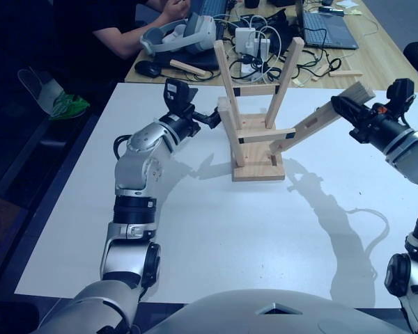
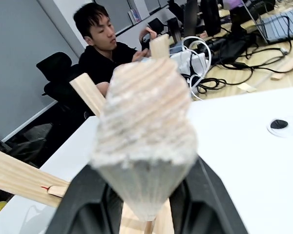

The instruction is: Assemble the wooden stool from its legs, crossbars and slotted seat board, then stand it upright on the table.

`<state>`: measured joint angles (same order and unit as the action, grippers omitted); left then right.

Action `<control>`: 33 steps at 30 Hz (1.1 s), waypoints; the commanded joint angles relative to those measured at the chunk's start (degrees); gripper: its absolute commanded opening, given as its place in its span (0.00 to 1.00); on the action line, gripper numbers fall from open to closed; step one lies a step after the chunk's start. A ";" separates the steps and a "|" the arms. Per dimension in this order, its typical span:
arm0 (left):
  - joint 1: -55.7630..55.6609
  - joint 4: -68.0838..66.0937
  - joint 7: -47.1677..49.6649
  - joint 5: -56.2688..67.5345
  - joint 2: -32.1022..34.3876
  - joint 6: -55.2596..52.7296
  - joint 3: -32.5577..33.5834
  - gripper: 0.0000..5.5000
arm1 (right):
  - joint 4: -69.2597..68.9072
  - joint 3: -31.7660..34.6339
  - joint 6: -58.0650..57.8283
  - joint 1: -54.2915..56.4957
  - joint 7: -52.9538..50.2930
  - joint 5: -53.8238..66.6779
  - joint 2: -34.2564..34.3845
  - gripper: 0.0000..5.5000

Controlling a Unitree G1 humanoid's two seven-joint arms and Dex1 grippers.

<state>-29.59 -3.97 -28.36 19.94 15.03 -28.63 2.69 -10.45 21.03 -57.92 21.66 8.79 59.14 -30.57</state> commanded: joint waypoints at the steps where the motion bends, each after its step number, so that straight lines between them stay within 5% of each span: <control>1: 0.57 2.33 0.27 0.99 -0.75 -2.21 -0.49 0.98 | 3.32 1.49 -4.38 0.67 -1.40 -0.22 -2.32 0.18; 20: 1.02 3.75 1.43 1.65 -3.06 -2.68 -0.90 0.98 | 7.71 0.99 -12.34 8.21 -3.96 -2.07 -0.55 0.18; 33: -0.11 3.42 1.78 1.68 -3.85 -2.04 -0.94 0.98 | 12.89 -15.55 -0.02 12.08 12.41 -19.08 -6.95 0.18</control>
<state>-28.59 -0.75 -26.69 21.67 11.16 -30.46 2.06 -0.65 6.99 -58.81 32.99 20.11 43.57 -36.56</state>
